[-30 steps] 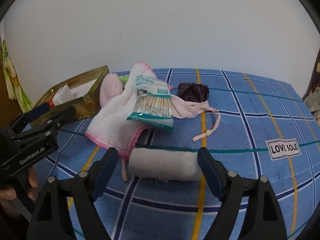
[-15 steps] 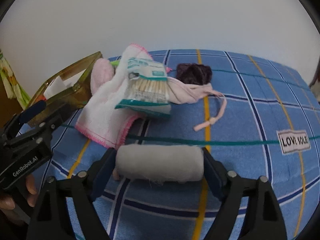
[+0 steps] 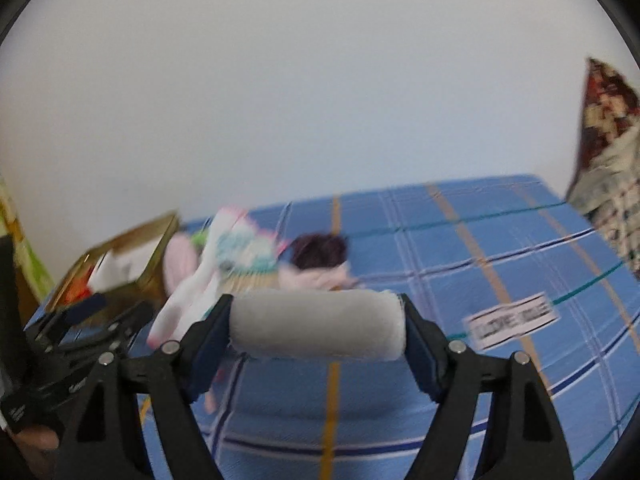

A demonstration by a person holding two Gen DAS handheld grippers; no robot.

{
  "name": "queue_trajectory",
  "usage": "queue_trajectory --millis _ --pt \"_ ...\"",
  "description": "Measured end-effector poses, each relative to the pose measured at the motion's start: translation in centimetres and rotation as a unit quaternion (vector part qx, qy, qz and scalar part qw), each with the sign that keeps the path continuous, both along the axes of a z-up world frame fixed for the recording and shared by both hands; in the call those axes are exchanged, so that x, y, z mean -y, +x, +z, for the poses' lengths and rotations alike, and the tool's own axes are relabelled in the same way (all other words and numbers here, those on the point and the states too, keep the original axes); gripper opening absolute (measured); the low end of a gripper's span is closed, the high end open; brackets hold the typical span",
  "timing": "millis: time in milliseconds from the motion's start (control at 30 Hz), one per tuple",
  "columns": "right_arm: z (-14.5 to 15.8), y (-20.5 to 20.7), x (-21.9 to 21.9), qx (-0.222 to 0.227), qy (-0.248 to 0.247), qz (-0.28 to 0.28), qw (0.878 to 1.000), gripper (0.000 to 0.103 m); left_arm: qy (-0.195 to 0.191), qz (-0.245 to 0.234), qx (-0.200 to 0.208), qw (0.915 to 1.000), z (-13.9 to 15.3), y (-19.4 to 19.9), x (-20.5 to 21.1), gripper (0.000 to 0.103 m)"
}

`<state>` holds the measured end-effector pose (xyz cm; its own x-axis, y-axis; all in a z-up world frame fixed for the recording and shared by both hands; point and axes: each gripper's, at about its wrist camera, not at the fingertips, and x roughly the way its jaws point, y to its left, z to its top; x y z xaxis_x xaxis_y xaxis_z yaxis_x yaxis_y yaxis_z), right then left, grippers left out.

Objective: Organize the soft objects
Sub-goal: 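Move both tools to the cotton swab packet and white rolled cloth, then grasp the cotton swab packet with the left tool while the right tool grasps the rolled cloth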

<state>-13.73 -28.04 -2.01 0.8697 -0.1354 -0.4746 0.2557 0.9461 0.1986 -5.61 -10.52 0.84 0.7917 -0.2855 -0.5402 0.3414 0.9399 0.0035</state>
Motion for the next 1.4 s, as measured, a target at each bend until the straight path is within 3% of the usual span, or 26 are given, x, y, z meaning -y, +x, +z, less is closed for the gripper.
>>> queue_trajectory --millis 233,300,467,533,633,733,833,933,1167,1300,1400 --pt "1.5 -0.5 3.0 0.044 -0.077 -0.075 0.993 0.079 0.007 -0.031 -0.013 0.9994 0.4 0.9 5.8 0.085" --pt "1.6 -0.8 4.1 0.047 -0.073 -0.081 0.993 0.079 0.024 -0.030 -0.015 0.9991 0.2 1.6 7.5 0.085" --pt "1.3 -0.6 5.9 0.037 -0.022 -0.082 0.996 0.079 0.049 -0.018 -0.061 0.9968 -1.2 3.9 10.7 0.059" --pt "1.3 -0.9 6.0 0.037 -0.010 -0.080 0.996 0.079 0.055 -0.006 -0.089 0.9945 -2.0 5.2 11.6 0.058" --pt "1.6 -1.5 6.0 0.044 -0.005 -0.078 0.996 0.079 0.063 0.007 -0.094 0.9935 -2.4 6.0 12.2 0.058" --pt "1.6 -1.6 5.9 0.048 0.000 -0.074 0.996 0.079 0.054 0.009 -0.098 0.9937 -2.6 6.4 11.8 0.058" --pt "1.5 -1.6 5.8 0.044 0.004 -0.069 0.997 0.079 0.039 -0.002 -0.101 0.9941 -2.9 6.2 11.2 0.041" --pt "1.4 -1.8 5.9 0.045 0.002 -0.072 0.996 0.079 0.022 -0.010 -0.102 0.9945 -2.7 5.8 10.5 0.034" --pt "1.3 -2.2 6.7 0.055 0.004 -0.084 0.995 0.079 -0.032 -0.043 -0.058 0.9969 -0.5 3.3 8.5 0.032" --pt "1.4 -2.5 6.8 0.065 0.000 -0.094 0.993 0.079 -0.082 -0.069 -0.014 0.9941 1.7 1.4 6.9 0.032" --pt "1.3 -2.5 6.9 0.063 -0.002 -0.100 0.993 0.079 -0.092 -0.077 -0.003 0.9928 2.2 0.8 6.2 0.032"
